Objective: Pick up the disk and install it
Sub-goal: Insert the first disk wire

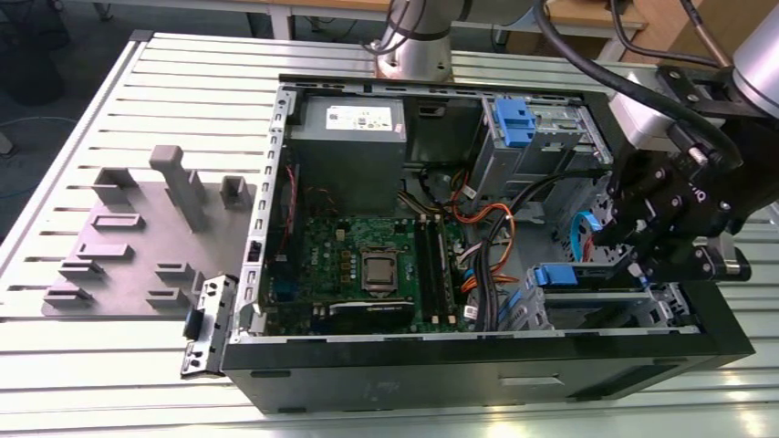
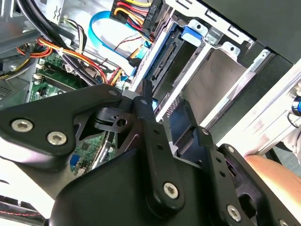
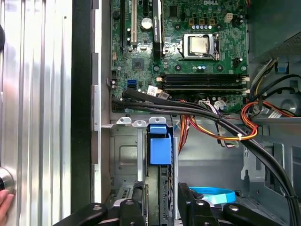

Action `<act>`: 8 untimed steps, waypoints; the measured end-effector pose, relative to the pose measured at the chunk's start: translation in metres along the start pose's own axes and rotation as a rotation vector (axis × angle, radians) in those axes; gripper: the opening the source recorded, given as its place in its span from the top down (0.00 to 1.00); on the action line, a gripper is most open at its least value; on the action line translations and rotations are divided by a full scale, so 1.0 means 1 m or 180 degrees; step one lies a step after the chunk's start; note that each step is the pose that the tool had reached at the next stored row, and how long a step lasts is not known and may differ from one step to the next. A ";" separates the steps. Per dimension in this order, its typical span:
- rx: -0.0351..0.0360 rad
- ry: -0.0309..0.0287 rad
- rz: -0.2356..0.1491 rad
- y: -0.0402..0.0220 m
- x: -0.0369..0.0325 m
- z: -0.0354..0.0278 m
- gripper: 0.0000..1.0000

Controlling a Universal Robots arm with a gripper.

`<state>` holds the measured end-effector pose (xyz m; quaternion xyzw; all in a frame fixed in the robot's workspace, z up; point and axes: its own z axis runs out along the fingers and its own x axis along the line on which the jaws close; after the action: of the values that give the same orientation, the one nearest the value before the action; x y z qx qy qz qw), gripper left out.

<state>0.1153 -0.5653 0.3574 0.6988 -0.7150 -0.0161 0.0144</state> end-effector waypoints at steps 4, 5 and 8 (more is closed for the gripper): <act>0.0000 -0.0001 0.0000 0.0001 -0.0041 0.0000 0.58; 0.0000 -0.0002 0.0000 0.0001 -0.0053 0.0000 0.58; 0.0000 -0.0006 0.0000 0.0002 -0.0087 -0.0001 0.58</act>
<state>0.1153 -0.5566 0.3575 0.6988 -0.7150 -0.0168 0.0137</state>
